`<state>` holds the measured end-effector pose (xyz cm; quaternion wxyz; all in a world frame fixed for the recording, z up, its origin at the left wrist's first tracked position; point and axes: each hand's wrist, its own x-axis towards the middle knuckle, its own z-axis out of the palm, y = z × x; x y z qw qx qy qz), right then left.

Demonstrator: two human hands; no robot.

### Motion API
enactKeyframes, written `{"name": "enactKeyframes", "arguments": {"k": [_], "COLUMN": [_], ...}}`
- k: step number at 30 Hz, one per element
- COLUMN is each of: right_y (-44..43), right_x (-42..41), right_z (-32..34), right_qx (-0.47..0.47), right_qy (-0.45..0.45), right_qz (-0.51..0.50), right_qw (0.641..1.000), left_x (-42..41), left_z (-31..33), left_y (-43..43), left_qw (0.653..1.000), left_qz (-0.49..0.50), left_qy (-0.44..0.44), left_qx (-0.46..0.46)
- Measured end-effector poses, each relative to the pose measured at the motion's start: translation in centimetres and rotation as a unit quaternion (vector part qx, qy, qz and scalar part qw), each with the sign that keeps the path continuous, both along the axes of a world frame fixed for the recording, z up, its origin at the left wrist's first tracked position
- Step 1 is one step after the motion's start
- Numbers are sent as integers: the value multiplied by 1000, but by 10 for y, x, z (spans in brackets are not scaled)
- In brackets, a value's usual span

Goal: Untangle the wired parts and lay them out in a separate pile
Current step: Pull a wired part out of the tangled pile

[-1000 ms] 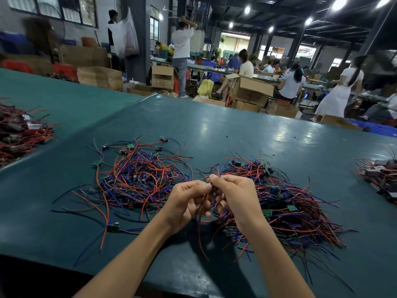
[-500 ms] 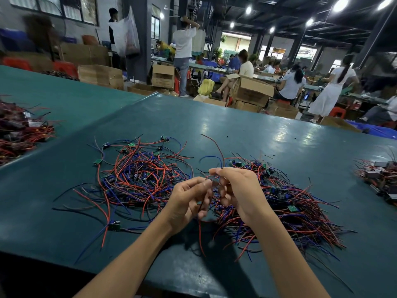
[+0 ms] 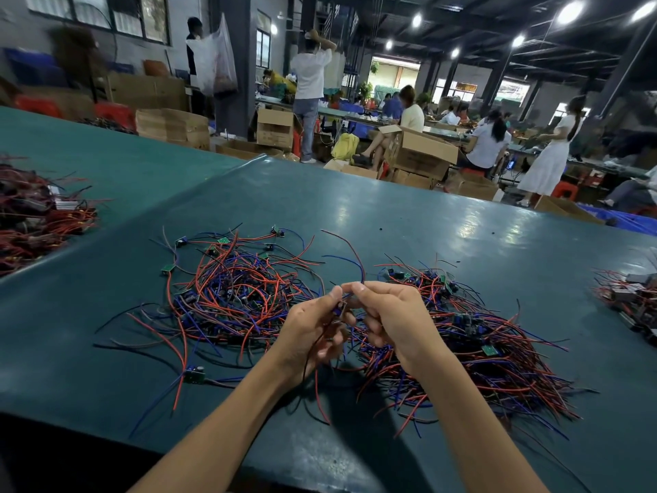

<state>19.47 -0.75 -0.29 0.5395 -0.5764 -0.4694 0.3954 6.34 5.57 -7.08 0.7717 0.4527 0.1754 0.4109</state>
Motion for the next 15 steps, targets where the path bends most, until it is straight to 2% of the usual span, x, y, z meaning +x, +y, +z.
{"name": "enactKeyframes", "arguments": {"k": [4,10,15], "right_y": [0,2,2], "right_x": [3,1,2], "right_z": [-1,-1,-2], "right_qx": [-23,-32,-26], "right_qy": [19,0,7], "right_qz": [12,36,36], "right_qw": [999,999,999], "left_x": [0,6,8], "left_z": [-3,-8,-7], "left_y": [-1,-5,-7], "left_qw": [998,973,981], "left_qz": [19,116,96], "left_qy": [27,74,46], "left_qx": [45,188,165]}}
